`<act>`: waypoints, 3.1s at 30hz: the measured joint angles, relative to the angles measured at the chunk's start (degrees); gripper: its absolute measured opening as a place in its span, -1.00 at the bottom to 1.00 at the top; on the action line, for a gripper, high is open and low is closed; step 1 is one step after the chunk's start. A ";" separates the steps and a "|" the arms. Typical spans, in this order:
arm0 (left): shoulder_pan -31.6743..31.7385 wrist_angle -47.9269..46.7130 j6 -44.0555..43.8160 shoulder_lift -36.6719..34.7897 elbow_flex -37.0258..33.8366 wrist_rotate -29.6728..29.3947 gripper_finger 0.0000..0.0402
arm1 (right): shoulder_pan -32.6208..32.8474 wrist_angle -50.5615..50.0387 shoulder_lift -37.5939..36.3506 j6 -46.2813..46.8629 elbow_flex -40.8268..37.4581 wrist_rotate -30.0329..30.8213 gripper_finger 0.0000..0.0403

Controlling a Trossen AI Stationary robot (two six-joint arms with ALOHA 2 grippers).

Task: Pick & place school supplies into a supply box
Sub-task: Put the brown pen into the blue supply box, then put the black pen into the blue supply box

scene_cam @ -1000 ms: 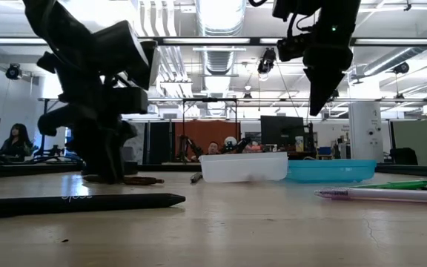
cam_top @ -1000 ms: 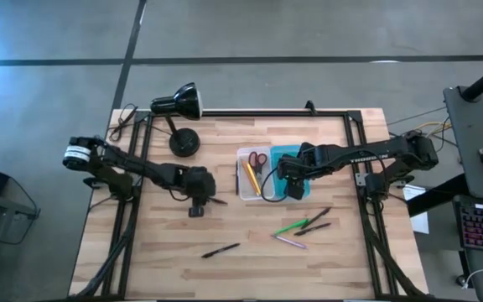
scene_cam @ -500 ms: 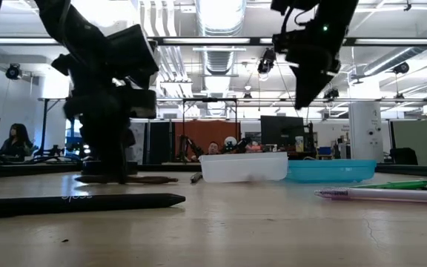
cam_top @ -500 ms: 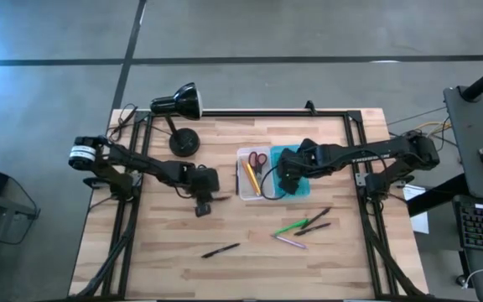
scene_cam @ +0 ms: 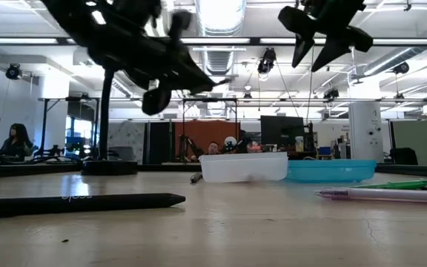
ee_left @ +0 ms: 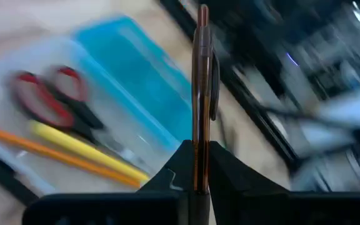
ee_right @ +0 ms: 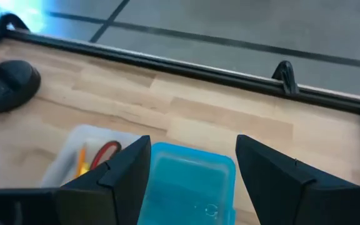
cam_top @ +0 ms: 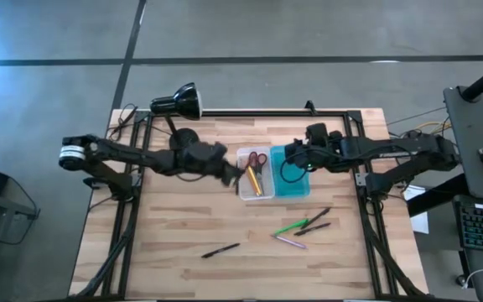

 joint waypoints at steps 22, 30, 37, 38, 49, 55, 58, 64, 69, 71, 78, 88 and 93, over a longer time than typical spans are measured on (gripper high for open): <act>-5.47 -21.74 15.55 7.45 11.78 6.35 -0.56 | 2.87 -1.80 3.59 -17.66 -0.35 -10.87 0.11; -17.40 -32.81 21.78 -2.34 8.31 3.28 -0.56 | 5.67 0.75 5.11 -25.57 -3.09 -20.36 0.11; -26.83 -30.37 10.51 -2.72 4.75 -8.71 -0.55 | 10.90 0.33 8.05 -25.54 -2.26 -23.93 0.11; -28.31 -30.06 9.38 -2.12 4.73 -10.34 -0.55 | 11.61 -0.22 8.30 -25.15 -1.92 -24.06 0.11; -38.10 -29.34 1.76 8.92 9.14 -17.21 -0.55 | 15.58 -9.72 6.87 -23.89 -1.70 -24.58 0.11; -42.07 -29.36 7.80 16.30 15.23 -17.17 -0.55 | 17.56 -14.12 5.50 -29.41 -1.76 -24.65 0.11; -42.83 -31.07 7.86 20.91 19.30 -17.41 -0.55 | 18.60 -15.20 4.40 -31.37 -2.14 -23.84 0.11; -41.65 -46.49 2.29 27.79 29.19 -20.15 -0.55 | 20.45 -14.86 1.40 -31.39 -3.03 -16.91 0.11; -41.41 -54.74 -1.03 28.65 36.53 -21.24 -0.55 | 20.98 -14.57 -1.27 -31.01 -4.42 -14.98 0.11; -41.69 -55.82 -2.13 27.96 38.34 -21.84 -0.55 | 20.96 -14.58 -1.95 -31.02 -5.05 -14.62 0.11; -41.98 -62.58 -8.52 27.52 37.39 -23.42 -0.55 | 20.96 -12.32 -3.30 -29.59 -8.84 -12.34 0.11; -41.64 -60.49 -10.80 27.61 33.01 -21.23 -0.55 | 20.94 -10.93 -3.08 -27.12 -12.06 -13.13 0.11; -41.64 -58.18 -9.72 27.96 31.22 -19.57 -0.55 | 20.85 -10.14 -3.10 -27.10 -12.22 -13.75 0.11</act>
